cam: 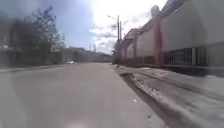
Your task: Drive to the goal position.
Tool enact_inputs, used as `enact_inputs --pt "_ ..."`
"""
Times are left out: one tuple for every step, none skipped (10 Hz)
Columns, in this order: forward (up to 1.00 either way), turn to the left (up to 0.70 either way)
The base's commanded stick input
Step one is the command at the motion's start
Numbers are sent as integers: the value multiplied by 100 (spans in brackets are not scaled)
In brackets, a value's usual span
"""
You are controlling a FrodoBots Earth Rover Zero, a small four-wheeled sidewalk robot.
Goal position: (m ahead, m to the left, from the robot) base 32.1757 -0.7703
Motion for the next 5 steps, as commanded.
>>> enact_inputs --pt "100 0" --pt "100 0" --pt "100 0" --pt "100 0" --pt "100 -1"
